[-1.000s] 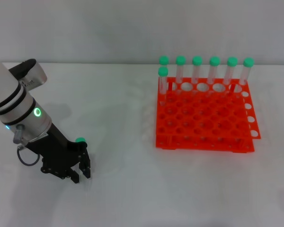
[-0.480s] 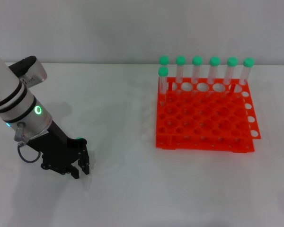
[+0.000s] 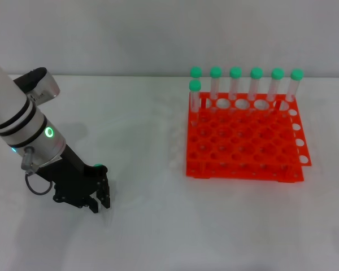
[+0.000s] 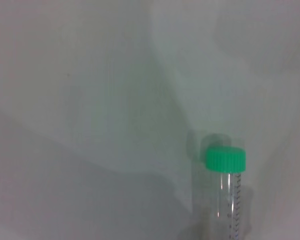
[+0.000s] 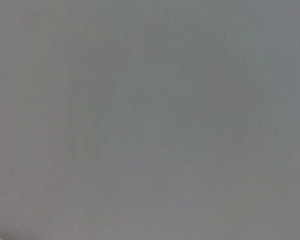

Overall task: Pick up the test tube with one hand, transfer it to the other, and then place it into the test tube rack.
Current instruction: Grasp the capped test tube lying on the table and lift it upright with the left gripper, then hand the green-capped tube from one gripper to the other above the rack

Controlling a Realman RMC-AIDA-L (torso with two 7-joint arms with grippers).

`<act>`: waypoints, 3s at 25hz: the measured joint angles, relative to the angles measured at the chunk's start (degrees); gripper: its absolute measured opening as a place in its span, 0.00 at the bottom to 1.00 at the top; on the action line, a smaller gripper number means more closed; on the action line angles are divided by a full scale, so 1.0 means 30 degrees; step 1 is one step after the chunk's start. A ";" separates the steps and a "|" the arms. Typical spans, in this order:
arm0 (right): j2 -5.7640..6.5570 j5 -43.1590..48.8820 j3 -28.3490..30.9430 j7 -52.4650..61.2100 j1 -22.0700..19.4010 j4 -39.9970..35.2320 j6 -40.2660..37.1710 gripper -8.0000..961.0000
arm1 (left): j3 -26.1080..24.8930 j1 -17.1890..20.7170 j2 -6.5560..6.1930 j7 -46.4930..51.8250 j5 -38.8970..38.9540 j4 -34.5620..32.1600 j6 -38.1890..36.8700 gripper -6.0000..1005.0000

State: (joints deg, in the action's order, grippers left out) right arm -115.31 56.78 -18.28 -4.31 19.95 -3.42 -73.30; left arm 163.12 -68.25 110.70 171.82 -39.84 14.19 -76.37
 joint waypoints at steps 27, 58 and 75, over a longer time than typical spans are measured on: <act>0.0041 0.0192 -0.0747 0.1594 0.0252 -0.0087 -0.0197 0.56 | -0.0029 0.3898 -0.0422 -1.5243 1.2785 0.0363 -0.0498 0.18; 0.2137 0.7187 -1.2940 2.5538 0.0427 -1.0572 -0.5034 0.56 | -0.0028 0.9210 0.2370 -3.5757 2.0313 0.6143 -0.6981 0.18; -0.0048 0.7753 -1.6193 2.7124 0.5137 -0.8931 -0.4136 0.57 | 0.0001 0.8644 0.2751 -3.8890 2.0089 0.6531 -0.8323 0.18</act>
State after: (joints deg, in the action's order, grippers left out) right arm -115.46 80.04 -66.86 77.06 35.36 -30.21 -85.71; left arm 163.12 -42.32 118.95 55.15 20.42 33.78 -101.34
